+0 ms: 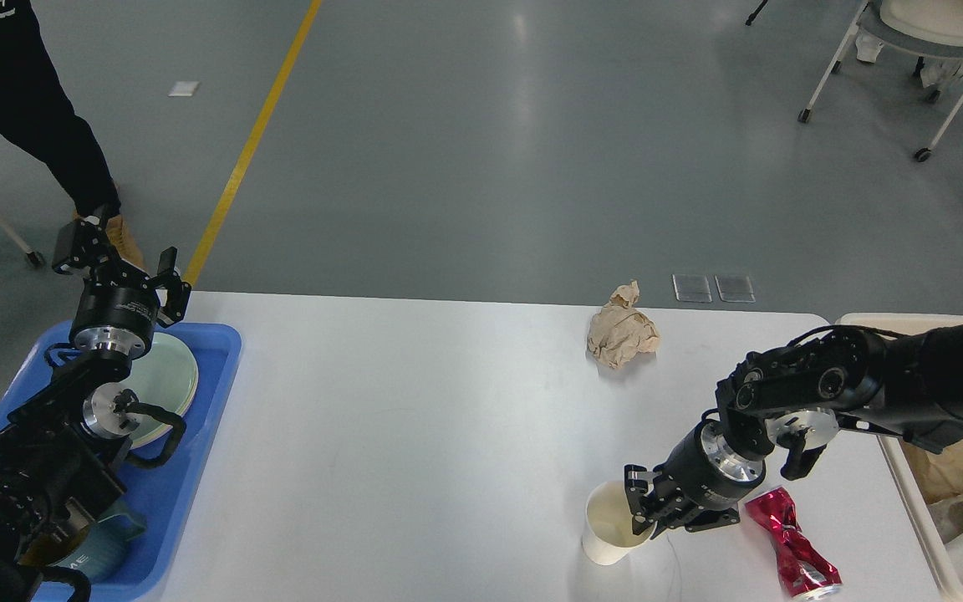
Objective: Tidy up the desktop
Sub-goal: 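Lower the right gripper to the white paper cup nearest the robot and grasp it, then lift the white paper cup and drop it into the white bin, then swing the right gripper over and down to the crumpled brown paper, then close the right gripper on the crumpled brown paper, then lift the crumpled brown paper and drop it into the white bin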
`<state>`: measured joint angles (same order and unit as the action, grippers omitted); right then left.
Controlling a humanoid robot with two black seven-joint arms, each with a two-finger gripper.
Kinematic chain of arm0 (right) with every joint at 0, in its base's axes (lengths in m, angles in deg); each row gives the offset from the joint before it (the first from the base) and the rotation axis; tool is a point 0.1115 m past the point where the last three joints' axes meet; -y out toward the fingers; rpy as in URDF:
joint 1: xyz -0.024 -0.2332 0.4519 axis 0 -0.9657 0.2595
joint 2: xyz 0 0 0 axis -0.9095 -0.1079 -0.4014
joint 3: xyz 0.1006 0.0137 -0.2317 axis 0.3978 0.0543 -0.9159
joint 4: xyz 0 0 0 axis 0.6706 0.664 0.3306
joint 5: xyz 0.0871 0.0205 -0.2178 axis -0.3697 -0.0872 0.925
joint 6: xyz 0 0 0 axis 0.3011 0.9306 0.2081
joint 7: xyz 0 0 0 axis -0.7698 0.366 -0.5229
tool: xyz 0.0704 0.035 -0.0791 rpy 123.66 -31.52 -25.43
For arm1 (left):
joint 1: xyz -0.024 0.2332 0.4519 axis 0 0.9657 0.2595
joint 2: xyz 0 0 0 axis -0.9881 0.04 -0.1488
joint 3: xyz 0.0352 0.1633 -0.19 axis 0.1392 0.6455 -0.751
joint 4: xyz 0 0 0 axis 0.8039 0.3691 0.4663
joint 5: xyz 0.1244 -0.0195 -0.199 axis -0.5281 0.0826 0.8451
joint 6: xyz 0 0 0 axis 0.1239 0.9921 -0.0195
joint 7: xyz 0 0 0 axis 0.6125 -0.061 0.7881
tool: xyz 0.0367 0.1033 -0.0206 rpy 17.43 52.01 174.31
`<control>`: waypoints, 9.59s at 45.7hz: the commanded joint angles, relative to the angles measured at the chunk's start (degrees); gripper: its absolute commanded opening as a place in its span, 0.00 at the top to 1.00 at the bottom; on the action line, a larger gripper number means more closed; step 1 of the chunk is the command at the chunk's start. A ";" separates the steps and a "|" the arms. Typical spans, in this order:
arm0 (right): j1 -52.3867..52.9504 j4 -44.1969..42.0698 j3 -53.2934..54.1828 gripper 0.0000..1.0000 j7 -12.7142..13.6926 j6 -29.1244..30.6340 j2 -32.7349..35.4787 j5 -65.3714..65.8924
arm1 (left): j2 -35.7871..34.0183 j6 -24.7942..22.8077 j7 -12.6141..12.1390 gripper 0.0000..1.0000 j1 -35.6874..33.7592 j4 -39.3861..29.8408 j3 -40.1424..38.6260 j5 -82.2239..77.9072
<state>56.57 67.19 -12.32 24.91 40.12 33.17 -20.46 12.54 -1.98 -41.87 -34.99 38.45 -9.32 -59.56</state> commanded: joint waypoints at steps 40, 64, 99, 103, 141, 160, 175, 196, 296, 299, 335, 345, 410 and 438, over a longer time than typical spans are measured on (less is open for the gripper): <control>18.37 -12.31 14.23 1.00 -0.01 2.06 35.11 -0.15 | 0.00 0.00 0.08 0.04 -0.01 0.00 0.00 -0.02; -22.06 -38.60 15.55 1.00 -0.10 -14.28 30.90 -5.24 | 0.00 0.00 -0.01 0.04 -0.01 0.00 0.00 -0.02; -8.90 -46.79 -2.71 0.00 -0.19 -15.69 16.04 -5.86 | 0.00 0.00 -0.01 0.04 -0.01 0.00 0.00 -0.02; -1.70 -43.72 -8.87 0.00 -0.19 -15.26 12.79 -5.95 | 0.00 0.00 -0.01 0.04 -0.01 0.00 0.00 -0.02; 37.88 -6.79 -10.38 0.00 -0.54 15.24 1.45 -5.95 | 0.00 0.00 -0.01 0.04 -0.01 0.00 0.00 -0.02; 11.69 -19.18 -9.59 0.00 -0.19 -11.11 -5.14 -6.04 | 0.00 0.00 -0.01 0.04 -0.01 0.00 0.00 -0.02; -2.81 -32.10 -5.02 0.00 -0.10 -15.78 -10.67 -9.81 | 0.00 0.00 -0.01 0.04 -0.01 0.00 0.00 -0.02; -19.78 -58.56 0.52 0.00 -0.10 -17.71 -21.23 -10.17 | 0.00 0.00 0.08 0.04 -0.01 0.00 0.00 -0.02; -27.96 -60.59 5.79 0.01 -0.81 -33.10 -24.57 -10.08 | 0.09 0.00 2.19 0.04 0.08 0.00 0.09 0.07; -28.05 -60.50 5.79 0.00 -0.81 -33.10 -24.48 -10.08 | 0.09 0.00 2.10 0.04 0.08 0.00 0.09 0.07; -30.60 -60.32 5.44 0.84 -0.81 -33.10 -24.57 -10.08 | 0.09 0.00 2.19 0.04 0.08 0.00 0.09 0.07; -28.41 -57.43 5.44 1.00 -0.81 -32.92 -24.75 -10.08 | 0.09 0.00 2.19 0.04 0.08 0.00 0.09 0.07; 0.01 -26.20 0.34 1.00 -0.19 -13.84 29.05 -10.08 | 0.09 0.00 2.19 0.04 0.08 0.00 0.09 -0.01; -30.16 -43.45 4.39 0.00 -0.37 -18.77 22.36 -10.52 | 0.09 0.00 2.19 0.04 0.08 0.00 0.09 0.07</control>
<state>26.78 23.13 -7.94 24.55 20.68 55.65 -30.95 12.63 -1.98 -39.68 -34.90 38.46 -9.23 -59.48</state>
